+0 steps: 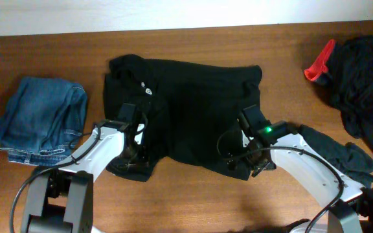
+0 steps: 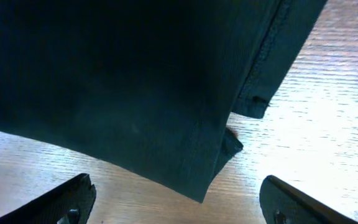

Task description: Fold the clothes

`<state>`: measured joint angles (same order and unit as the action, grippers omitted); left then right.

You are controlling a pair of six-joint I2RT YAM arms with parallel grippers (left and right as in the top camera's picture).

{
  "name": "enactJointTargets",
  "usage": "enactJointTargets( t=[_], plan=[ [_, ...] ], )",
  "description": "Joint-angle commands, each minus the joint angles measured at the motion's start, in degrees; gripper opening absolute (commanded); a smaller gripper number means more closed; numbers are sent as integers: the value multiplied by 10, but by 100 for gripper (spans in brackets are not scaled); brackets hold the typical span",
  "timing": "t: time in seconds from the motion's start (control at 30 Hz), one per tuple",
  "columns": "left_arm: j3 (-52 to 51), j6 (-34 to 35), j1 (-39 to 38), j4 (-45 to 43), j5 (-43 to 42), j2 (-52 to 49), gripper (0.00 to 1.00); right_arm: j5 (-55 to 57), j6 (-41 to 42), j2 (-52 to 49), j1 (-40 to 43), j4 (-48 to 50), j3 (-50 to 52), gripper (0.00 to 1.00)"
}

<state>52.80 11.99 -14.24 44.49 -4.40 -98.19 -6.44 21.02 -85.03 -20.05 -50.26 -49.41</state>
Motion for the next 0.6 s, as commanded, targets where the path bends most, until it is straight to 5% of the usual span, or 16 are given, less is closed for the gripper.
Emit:
enactJointTargets(
  t=[0.0,0.07,0.37,0.43,0.53,0.57],
  plan=[
    [-15,6,0,0,-23,-41,1,-7,10,3,3,12,12,80],
    [-14,32,0,20,-23,-41,0,-6,17,3,3,14,20,70],
    [-14,33,0,38,-22,-40,0,-7,46,3,3,116,106,76],
    [-14,33,0,38,-22,-40,0,-5,45,3,3,122,108,63],
    [-14,33,0,41,-22,-40,0,1,43,3,3,123,108,13],
    [-14,34,0,45,-22,-40,0,12,44,3,3,118,106,5]
  ],
)
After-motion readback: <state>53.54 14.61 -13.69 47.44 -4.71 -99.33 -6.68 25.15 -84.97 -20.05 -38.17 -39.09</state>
